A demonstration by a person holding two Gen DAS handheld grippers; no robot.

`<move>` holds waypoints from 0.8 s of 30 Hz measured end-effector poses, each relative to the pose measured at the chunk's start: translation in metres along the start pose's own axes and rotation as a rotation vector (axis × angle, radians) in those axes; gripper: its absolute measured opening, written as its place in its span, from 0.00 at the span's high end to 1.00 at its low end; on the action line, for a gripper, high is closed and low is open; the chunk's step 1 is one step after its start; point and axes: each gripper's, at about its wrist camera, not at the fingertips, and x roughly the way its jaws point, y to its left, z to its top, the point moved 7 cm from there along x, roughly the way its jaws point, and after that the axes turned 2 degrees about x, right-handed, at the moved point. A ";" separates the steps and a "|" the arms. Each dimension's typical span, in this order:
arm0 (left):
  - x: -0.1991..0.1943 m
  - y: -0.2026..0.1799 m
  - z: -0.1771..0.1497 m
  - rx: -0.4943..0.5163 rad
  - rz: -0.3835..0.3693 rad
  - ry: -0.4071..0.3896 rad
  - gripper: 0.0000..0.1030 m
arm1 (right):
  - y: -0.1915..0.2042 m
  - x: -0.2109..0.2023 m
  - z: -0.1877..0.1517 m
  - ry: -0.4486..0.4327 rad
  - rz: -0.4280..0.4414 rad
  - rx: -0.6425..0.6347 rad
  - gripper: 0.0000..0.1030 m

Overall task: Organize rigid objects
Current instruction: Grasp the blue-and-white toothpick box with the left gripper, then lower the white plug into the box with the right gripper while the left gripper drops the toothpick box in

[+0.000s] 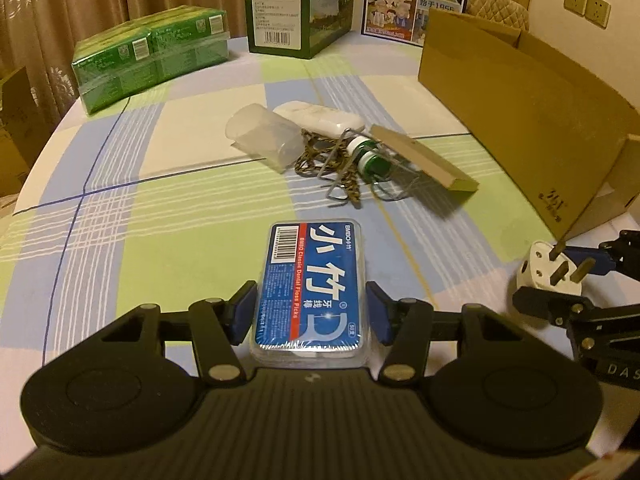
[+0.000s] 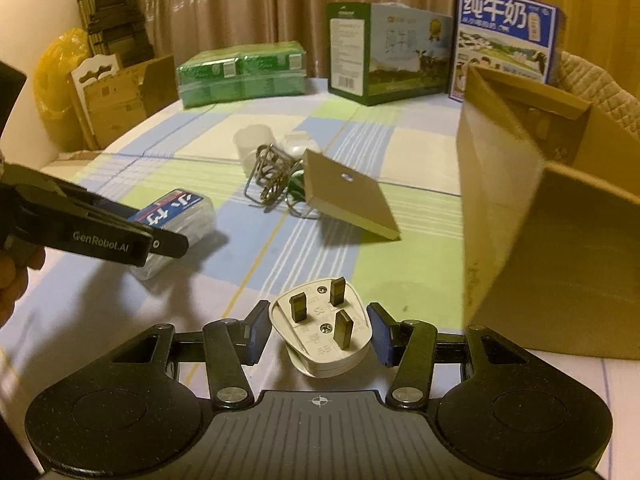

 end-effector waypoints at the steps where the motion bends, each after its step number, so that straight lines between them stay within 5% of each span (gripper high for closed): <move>1: -0.005 -0.003 0.000 -0.007 -0.005 -0.004 0.50 | -0.001 -0.005 0.001 -0.004 -0.003 0.003 0.53; 11: -0.067 -0.053 0.025 -0.017 -0.051 -0.069 0.50 | -0.022 -0.068 0.020 -0.075 -0.047 0.084 0.53; 24: -0.094 -0.163 0.117 0.126 -0.161 -0.180 0.50 | -0.152 -0.151 0.085 -0.212 -0.226 0.211 0.53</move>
